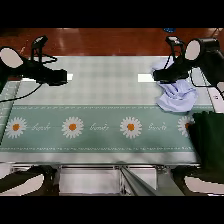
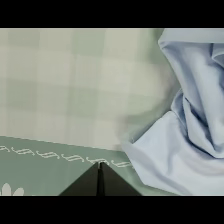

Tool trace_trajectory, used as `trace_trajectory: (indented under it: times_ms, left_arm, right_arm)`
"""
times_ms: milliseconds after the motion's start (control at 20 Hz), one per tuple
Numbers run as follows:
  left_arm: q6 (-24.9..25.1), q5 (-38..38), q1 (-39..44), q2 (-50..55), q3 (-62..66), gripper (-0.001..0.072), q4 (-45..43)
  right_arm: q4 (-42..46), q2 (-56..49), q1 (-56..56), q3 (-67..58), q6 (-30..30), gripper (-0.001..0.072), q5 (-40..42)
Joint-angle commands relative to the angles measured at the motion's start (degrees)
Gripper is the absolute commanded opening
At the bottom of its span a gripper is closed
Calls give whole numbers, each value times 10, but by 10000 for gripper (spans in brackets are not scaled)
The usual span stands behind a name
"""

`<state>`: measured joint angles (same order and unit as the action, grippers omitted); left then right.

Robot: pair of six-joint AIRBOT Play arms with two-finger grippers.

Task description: Fold the shirts.

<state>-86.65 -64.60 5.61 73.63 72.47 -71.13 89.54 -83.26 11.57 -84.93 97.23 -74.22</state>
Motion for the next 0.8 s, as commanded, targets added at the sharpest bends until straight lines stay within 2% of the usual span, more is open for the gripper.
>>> trace_trajectory:
  times_ms: [0, 600, 750]
  left_arm:
    - [0, 0, 0, 0, 0, 17, 0]
    - [0, 0, 0, 0, 0, 17, 0]
    - [0, 77, 1, 4, 0, 17, 0]
  right_arm:
    - [0, 0, 0, -1, 0, 19, 0]
    - [0, 0, 0, -1, 0, 19, 0]
    - [3, 0, 0, -1, 0, 19, 31]
